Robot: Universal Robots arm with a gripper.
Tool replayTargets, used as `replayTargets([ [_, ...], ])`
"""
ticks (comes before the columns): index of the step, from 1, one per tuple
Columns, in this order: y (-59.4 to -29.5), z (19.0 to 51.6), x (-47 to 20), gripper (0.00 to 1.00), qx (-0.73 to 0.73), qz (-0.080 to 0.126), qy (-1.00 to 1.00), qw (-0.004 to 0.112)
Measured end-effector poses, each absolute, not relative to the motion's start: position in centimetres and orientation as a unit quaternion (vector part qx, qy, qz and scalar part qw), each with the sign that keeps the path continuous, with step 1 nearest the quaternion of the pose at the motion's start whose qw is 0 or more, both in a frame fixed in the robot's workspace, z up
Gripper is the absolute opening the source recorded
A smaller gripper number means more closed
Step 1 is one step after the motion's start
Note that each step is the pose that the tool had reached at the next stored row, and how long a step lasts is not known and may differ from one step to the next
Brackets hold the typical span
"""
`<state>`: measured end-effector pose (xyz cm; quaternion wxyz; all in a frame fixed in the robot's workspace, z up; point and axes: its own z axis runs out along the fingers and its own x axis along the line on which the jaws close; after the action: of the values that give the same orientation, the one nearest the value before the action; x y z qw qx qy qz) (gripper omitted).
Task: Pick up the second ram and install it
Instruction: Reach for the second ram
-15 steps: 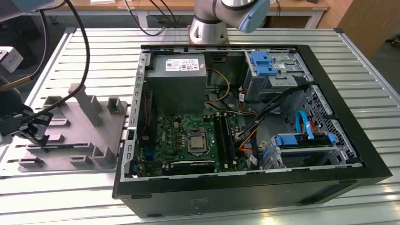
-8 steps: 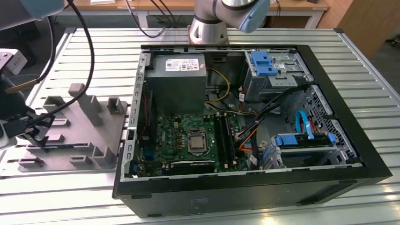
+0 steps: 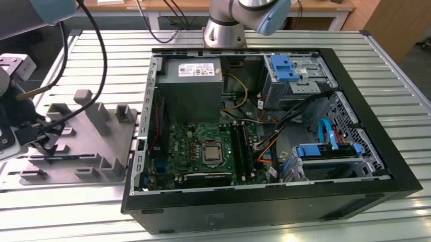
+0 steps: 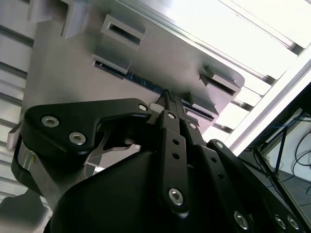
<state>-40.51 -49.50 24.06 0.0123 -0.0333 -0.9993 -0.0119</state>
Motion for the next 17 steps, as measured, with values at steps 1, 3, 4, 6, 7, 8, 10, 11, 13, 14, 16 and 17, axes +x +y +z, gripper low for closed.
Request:
replayTargets([
  [1,-49.42,23.95,-40.5,0.1,-0.033,-0.012,-0.999,0.012],
  [3,-49.3,23.8,-40.48,0.1,-0.03,-0.012,-0.999,0.012],
  [4,-49.26,23.75,-40.46,0.1,-0.029,-0.012,-0.999,0.012],
  [6,-49.23,23.59,-40.43,0.1,-0.028,-0.012,-0.999,0.012],
  [7,-49.22,23.5,-40.43,0.1,-0.028,-0.012,-0.999,0.012],
  [8,-49.21,23.43,-40.43,0.1,-0.028,-0.012,-0.999,0.012],
  [10,-49.21,23.3,-40.43,0.1,-0.028,-0.012,-0.999,0.012],
  [11,-49.22,23.28,-40.43,0.1,-0.028,-0.012,-0.999,0.012],
  [13,-49.22,23.27,-40.43,0.1,-0.028,-0.012,-0.999,0.013],
  [14,-49.21,23.25,-40.43,0.1,-0.028,-0.012,-0.999,0.012],
  [16,-49.21,23.24,-40.43,0.1,-0.028,-0.012,-0.999,0.012],
  [17,-49.21,23.24,-40.43,0.1,-0.028,-0.012,-0.999,0.012],
])
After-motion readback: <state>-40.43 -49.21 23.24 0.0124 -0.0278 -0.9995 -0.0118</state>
